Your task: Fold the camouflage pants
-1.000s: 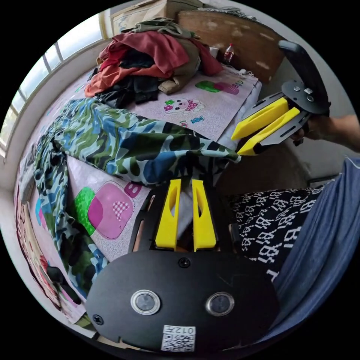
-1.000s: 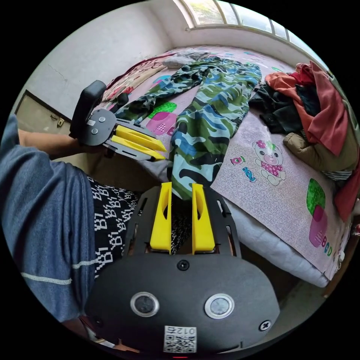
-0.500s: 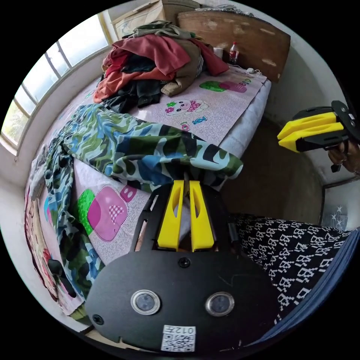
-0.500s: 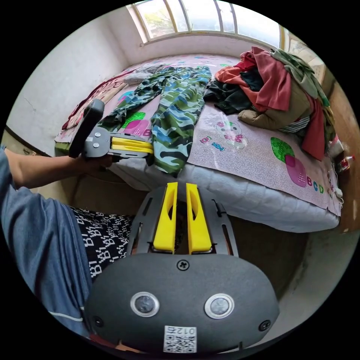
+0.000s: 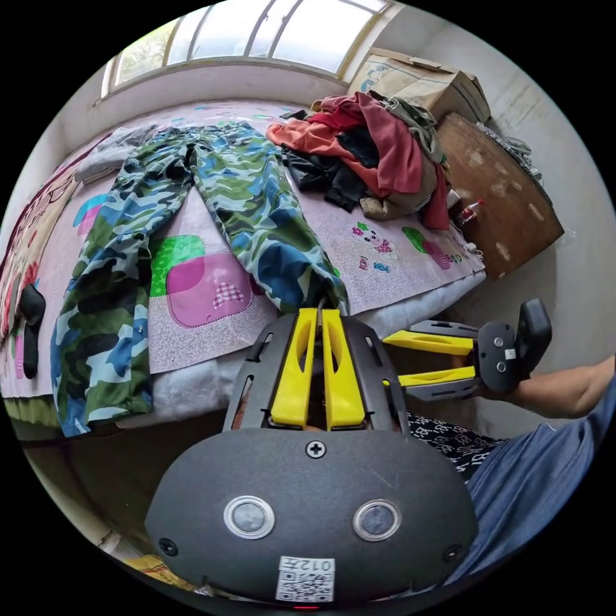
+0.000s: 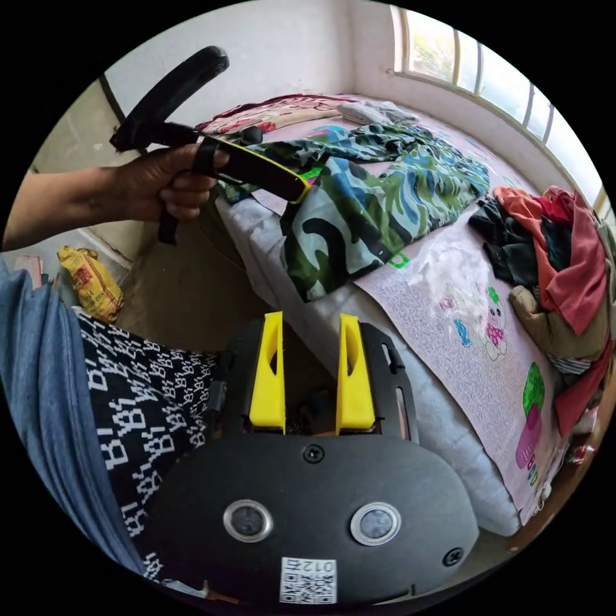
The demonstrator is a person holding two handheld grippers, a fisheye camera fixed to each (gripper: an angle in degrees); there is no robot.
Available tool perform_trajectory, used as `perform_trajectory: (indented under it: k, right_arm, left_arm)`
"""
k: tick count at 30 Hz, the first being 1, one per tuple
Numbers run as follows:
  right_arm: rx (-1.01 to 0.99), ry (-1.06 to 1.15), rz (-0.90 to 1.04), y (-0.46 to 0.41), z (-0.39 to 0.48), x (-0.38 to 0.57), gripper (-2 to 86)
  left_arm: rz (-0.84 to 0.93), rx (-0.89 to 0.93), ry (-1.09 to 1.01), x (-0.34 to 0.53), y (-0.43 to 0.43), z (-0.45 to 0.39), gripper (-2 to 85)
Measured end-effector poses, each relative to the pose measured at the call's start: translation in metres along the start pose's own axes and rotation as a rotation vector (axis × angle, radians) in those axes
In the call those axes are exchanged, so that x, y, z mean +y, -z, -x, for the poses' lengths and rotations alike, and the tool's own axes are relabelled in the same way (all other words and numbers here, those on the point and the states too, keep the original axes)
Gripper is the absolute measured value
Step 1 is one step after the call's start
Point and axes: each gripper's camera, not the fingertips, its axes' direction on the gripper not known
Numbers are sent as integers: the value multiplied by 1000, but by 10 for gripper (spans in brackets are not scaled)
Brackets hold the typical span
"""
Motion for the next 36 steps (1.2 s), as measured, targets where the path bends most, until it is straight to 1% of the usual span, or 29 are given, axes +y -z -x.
perform_trajectory:
  k: [3,6,10,13,16,18,20,21,22,23,24,25,27,30,32,35,36]
  right_arm:
    - [36,-29,-35,-4,13,-10,124]
    - [89,-100,-66,-1,20,-21,114]
    - [240,-182,-151,40,20,-21,55]
    - [227,-213,-149,74,7,-10,39]
    - [258,-215,-109,99,-7,0,34]
    - [237,-174,-67,104,-11,0,33]
    - [211,-106,43,89,-10,-5,36]
    - [196,-87,78,82,-9,-6,37]
    - [161,-48,154,67,-7,-7,41]
    - [129,-12,222,53,-4,-6,46]
    - [119,3,244,48,-2,-4,50]
    - [104,19,276,41,0,-1,59]
    - [75,12,315,39,-2,5,73]
    - [93,-21,258,60,-5,7,80]
    - [121,1,180,73,-1,-7,87]
    - [195,69,140,64,3,-29,96]
    - [196,58,135,62,-1,-32,98]
  left_arm:
    - [-3,1,-6,-2,12,-6,-1]
    - [-2,48,26,-3,21,-5,-1]
    - [-10,112,72,2,31,3,-1]
    - [-26,115,98,17,41,10,-1]
    - [-44,128,132,40,45,21,0]
    - [-14,178,144,53,37,27,1]
    - [9,250,151,70,24,33,2]
    - [23,269,154,74,20,36,2]
    - [61,269,168,80,13,40,3]
    - [96,229,150,87,9,41,3]
    - [110,191,130,92,9,40,3]
    - [144,113,95,100,9,37,3]
    - [182,63,25,112,12,30,3]
    - [153,-22,-87,120,27,7,3]
    - [92,-60,-171,111,30,-19,3]
    - [118,-115,-296,95,7,-53,5]
    - [122,-124,-315,92,2,-58,6]
